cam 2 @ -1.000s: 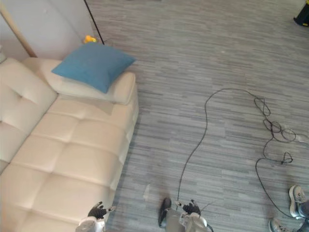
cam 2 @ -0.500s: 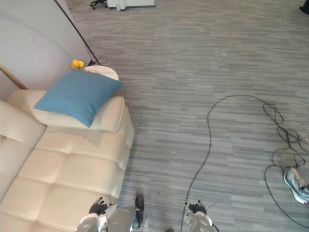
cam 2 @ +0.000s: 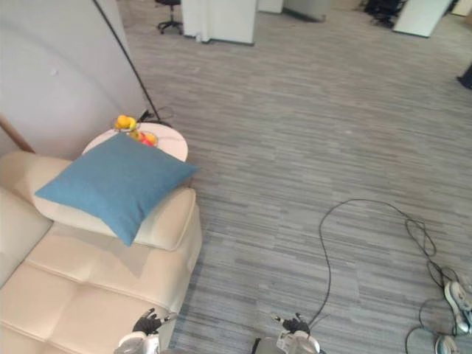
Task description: Pick up cushions and gather them together orderly.
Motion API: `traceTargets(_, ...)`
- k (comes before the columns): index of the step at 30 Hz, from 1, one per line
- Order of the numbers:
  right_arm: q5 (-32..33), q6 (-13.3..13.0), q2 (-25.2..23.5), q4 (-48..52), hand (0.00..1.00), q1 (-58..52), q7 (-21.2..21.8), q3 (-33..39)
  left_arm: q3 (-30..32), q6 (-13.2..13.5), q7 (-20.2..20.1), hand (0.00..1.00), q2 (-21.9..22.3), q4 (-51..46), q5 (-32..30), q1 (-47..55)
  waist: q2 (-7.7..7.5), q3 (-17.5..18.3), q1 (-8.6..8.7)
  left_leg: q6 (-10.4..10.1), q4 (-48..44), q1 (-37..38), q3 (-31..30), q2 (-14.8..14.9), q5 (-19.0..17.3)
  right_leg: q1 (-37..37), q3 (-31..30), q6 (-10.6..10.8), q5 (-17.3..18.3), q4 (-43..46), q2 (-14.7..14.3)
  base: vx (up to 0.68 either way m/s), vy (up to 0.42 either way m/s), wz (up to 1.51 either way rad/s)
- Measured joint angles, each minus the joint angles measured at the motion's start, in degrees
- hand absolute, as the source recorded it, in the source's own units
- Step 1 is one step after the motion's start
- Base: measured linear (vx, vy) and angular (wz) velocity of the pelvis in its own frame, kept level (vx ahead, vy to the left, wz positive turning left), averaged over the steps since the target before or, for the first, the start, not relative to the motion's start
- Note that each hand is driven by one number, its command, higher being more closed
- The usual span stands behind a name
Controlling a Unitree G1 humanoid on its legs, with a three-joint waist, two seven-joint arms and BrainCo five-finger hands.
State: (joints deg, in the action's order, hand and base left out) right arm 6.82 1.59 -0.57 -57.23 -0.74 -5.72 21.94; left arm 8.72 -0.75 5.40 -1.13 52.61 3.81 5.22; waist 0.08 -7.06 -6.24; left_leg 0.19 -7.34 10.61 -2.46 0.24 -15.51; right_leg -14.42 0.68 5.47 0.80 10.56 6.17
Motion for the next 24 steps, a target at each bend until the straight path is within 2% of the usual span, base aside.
traceTargets(1, 0.0, -0.1, 0.4, 0.0, 0.00, -0.2, 0.0, 0.5, 0.9, 0.0, 0.0, 0.00, 0.2, 0.5, -0.1, 0.0, 0.01, 0.0, 0.36, -0.6, -0.4, 0.9, -1.9, 0.5, -1.2, 0.9, -0.4, 0.0, -4.5, 0.3, -0.3, 0.40, -0.320, 0.64)
traceTargets(2, 0.0, 0.0, 1.0, 0.0, 0.00, -0.1, 0.0, 0.9, 1.5, -0.1, 0.1, 0.00, 1.2, 1.5, -0.1, -0.2, 1.93, 0.1, 0.41, -0.9, -0.9, 1.7, -3.1, 2.0, -1.6, 1.6, 0.8, -0.9, -2.6, 1.8, -1.3, 0.41, -0.296, 0.53)
traceTargets(4, 0.0, 0.0, 1.7, -0.1, 0.00, 0.1, -0.1, 1.9, 2.7, 0.2, 0.0, 0.00, 2.8, 1.6, -0.2, 0.1, 3.33, 0.5, 0.21, -1.0, -5.5, 0.1, -4.8, 3.4, -1.4, 1.6, 3.7, -2.6, 2.0, 5.8, -1.7, 0.41, -0.286, 0.50)
traceTargets(5, 0.0, -0.1, 1.7, 0.1, 0.00, -0.1, -0.1, 1.9, 2.8, 0.2, 0.0, 0.00, 3.3, 1.6, -0.2, 0.2, 3.80, 0.8, 0.24, -1.2, -10.2, -1.8, -5.4, 3.8, -1.4, 2.5, 5.3, -3.1, 3.2, 6.6, -1.6, 0.34, -0.263, 0.65)
traceTargets(6, 0.0, -0.1, 1.7, 0.1, 0.00, -0.3, -0.2, 1.8, 3.1, 0.1, -0.3, 0.00, 3.5, 1.4, -0.3, 0.1, 3.99, 1.0, 0.37, -2.0, -15.8, -4.3, -5.7, 4.0, -0.9, 3.6, 6.7, -3.3, 4.2, 6.5, -1.5, 0.32, -0.244, 0.81)
traceTargets(7, 0.1, 0.0, 1.8, 0.1, 0.00, -0.2, -0.3, 1.0, 3.7, 0.1, -0.5, 0.00, 3.5, 0.9, -0.3, -0.2, 3.92, 0.7, 0.37, -5.7, -25.9, -9.2, -4.1, 4.6, 1.4, 6.3, 8.8, -4.0, 5.4, 5.4, -1.3, 0.29, -0.210, 0.94)
traceTargets(8, 0.1, 0.0, 1.8, 0.1, 0.00, -0.4, -0.6, 0.2, 3.6, 0.1, -0.6, 0.00, 3.2, 0.3, -0.3, -0.2, 3.66, -0.1, 0.30, -6.8, -34.4, -13.2, -0.6, 6.3, 2.4, 10.0, 10.8, -4.6, 6.0, 3.6, -1.2, 0.29, -0.198, 0.93)
traceTargets(9, 0.1, 0.1, 1.6, -0.1, 0.00, -0.5, -0.8, 0.2, 3.6, 0.3, -0.6, 0.00, 3.0, 0.0, 0.0, -0.1, 3.64, -0.1, 0.11, -6.0, -36.3, -14.9, 2.2, 7.6, 1.4, 12.4, 12.5, -5.1, 6.3, 2.5, -1.1, 0.27, -0.169, 0.89)
traceTargets(10, 0.4, 0.0, 1.6, -0.1, 0.00, -0.5, -1.0, 0.1, 2.7, 0.3, -0.6, 0.00, 2.8, -0.3, -0.1, 0.0, 3.61, -0.1, 0.09, -5.5, -35.3, -16.5, 6.0, 8.6, 0.2, 15.0, 14.5, -5.2, 6.4, 0.5, -1.1, 0.24, -0.133, 0.75)
traceTargets(12, 0.6, -0.1, 1.6, 0.1, 0.00, 0.0, -1.2, 0.1, 0.7, 0.4, -0.7, 0.00, 2.0, -0.3, -0.1, -0.1, 3.62, -0.1, 0.00, -4.6, -25.7, -18.0, 11.9, 8.4, 0.3, 17.9, 17.0, -4.9, 6.5, -2.2, -0.7, 0.23, -0.076, 0.66)
traceTargets(13, 0.7, -0.2, 1.8, 0.1, 0.00, 0.1, -1.2, 0.2, -0.5, 0.3, -0.7, 0.00, 1.8, -0.1, -0.2, -0.4, 3.82, 0.0, 0.27, -4.0, -17.3, -18.5, 14.7, 7.9, 3.4, 19.3, 19.2, -4.2, 6.5, -3.2, -0.7, 0.26, 0.007, 0.80)
traceTargets(14, 0.8, -0.1, 1.9, -0.2, 0.00, -0.1, -1.2, 0.5, -1.2, 0.3, -0.7, 0.00, 1.7, 0.1, -0.1, -0.7, 3.64, -0.3, 0.21, -2.1, -11.7, -18.7, 17.3, 7.1, 7.4, 20.4, 20.8, -3.2, 7.2, -3.7, -0.7, 0.28, 0.023, 0.86)
traceTargets(15, 1.1, 0.0, 1.6, -0.2, 0.00, -0.4, -1.2, 0.5, -1.3, 0.4, -0.8, 0.00, 1.1, 0.3, -0.2, -0.9, 2.30, 0.1, -0.11, -2.3, -9.2, -18.1, 17.7, 5.9, 8.6, 20.7, 21.2, -2.8, 7.1, -4.2, 0.3, 0.26, 0.050, 0.74)
traceTargets(17, 1.1, 0.0, 0.6, -0.2, 0.00, -0.2, -1.1, 0.4, -1.4, 0.4, -0.8, 0.00, -0.1, 0.5, -0.3, -1.1, 0.54, 0.2, -0.23, -1.2, -4.4, -16.6, 17.3, 3.0, 10.3, 21.0, 22.3, -1.7, 6.7, -6.2, 1.8, 0.25, 0.065, 0.39)
traceTargets(20, 0.8, 0.0, 0.7, -0.3, 0.00, 0.2, -1.1, 0.6, -1.2, 0.3, -0.8, 0.00, -0.5, 1.6, -0.3, -1.7, 0.09, 0.0, -0.34, -0.9, -3.8, -15.2, 17.4, 1.7, 10.2, 22.4, 21.8, -0.7, 6.0, -6.5, 2.9, 0.19, 0.083, 0.05)
traceTargets(22, 0.2, 0.1, 0.7, -0.4, 0.00, 0.0, -1.0, 0.5, -1.2, 0.3, -0.8, 0.00, -0.4, 2.5, -0.3, -1.6, 0.55, 0.0, -0.41, 0.3, -1.4, -11.7, 17.4, 1.6, 8.8, 21.8, 20.5, -0.1, 6.3, 0.5, 3.9, 0.12, 0.102, -0.03)
traceTargets(23, 0.0, 0.0, 0.7, -0.4, 0.00, -0.2, -0.9, 0.3, -1.2, 0.3, -0.9, 0.00, 0.0, 2.8, -0.3, -1.6, 0.99, 0.2, -0.37, 0.6, -0.4, -9.9, 17.0, 1.6, 8.4, 19.7, 20.2, 0.8, 6.9, 7.6, 5.0, 0.06, 0.123, 0.23)
traceTargets(24, 0.0, 0.1, 0.9, -0.1, 0.00, -1.0, -0.8, 0.2, -1.7, 0.3, -1.1, 0.00, -0.2, 2.7, -0.3, -1.6, 1.21, 0.1, -0.17, 0.4, 0.2, -8.2, 15.6, 1.2, 6.9, 15.6, 19.1, 1.2, 6.8, 20.0, 7.2, 0.09, 0.130, 0.40)
